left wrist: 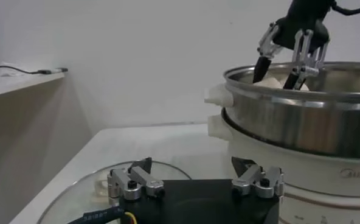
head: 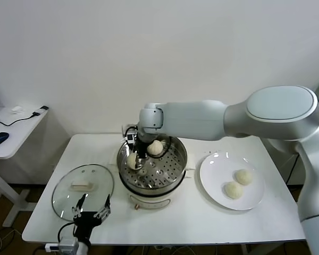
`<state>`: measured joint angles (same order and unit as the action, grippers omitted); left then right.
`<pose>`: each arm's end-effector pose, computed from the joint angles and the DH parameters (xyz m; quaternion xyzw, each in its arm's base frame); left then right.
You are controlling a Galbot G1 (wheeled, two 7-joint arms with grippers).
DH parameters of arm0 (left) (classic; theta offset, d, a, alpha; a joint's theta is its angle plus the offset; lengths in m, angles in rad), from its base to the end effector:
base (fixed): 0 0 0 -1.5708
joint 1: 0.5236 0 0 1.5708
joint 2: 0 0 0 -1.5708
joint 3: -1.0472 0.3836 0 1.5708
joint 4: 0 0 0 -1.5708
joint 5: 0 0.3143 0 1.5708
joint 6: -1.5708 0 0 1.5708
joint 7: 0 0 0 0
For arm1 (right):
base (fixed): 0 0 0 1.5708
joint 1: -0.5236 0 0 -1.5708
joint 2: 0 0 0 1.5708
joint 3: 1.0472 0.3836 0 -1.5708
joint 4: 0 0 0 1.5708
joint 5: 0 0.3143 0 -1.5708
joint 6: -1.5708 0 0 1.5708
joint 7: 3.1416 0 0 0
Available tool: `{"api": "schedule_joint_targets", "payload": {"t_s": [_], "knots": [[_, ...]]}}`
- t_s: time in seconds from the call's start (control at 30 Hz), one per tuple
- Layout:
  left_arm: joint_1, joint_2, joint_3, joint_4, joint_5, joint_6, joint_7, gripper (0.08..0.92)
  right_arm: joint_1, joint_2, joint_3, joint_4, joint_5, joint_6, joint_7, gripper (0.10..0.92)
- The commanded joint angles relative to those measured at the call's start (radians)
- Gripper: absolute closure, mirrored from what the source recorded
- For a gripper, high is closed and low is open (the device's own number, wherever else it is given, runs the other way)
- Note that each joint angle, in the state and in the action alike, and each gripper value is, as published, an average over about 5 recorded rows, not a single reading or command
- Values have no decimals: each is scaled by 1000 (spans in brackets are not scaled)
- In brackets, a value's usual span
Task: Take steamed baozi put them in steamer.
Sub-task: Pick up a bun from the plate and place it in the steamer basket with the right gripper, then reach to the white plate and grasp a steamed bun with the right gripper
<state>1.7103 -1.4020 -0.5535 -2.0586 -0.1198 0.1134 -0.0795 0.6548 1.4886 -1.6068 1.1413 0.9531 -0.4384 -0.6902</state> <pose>0.0762 0.0479 -0.3533 0.0123 -0.9893 -0.0265 0.1431 0.5479 0.1991 -0.0807 0.5787 -0.5491 0.5187 0.3075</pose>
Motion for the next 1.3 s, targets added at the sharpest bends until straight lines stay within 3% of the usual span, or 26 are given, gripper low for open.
{"api": "schedule_joint_targets", "payload": {"t_s": [0.03, 0.23, 0.47, 0.77, 1.0, 1.3], "knots": [[0, 1, 0, -1, 1, -1, 0, 177, 4, -32, 20, -2, -30, 44, -53, 207], [3, 2, 0, -4, 1, -1, 0, 177, 146, -186, -10, 81, -67, 139, -192, 203], [2, 3, 1, -13, 1, 3, 1, 177, 332, -478, -142, 200, -110, 198, -285, 203], [-5, 5, 2, -4, 2, 0, 0, 177, 318, -809, -308, 354, -337, 228, -297, 203], [-10, 0, 1, 12, 6, 2, -1, 177, 72, -896, -181, 318, -475, 186, -251, 202], [0, -11, -6, 11, 13, 7, 0, 177, -161, -897, -21, 249, -534, 137, -189, 203]]}}
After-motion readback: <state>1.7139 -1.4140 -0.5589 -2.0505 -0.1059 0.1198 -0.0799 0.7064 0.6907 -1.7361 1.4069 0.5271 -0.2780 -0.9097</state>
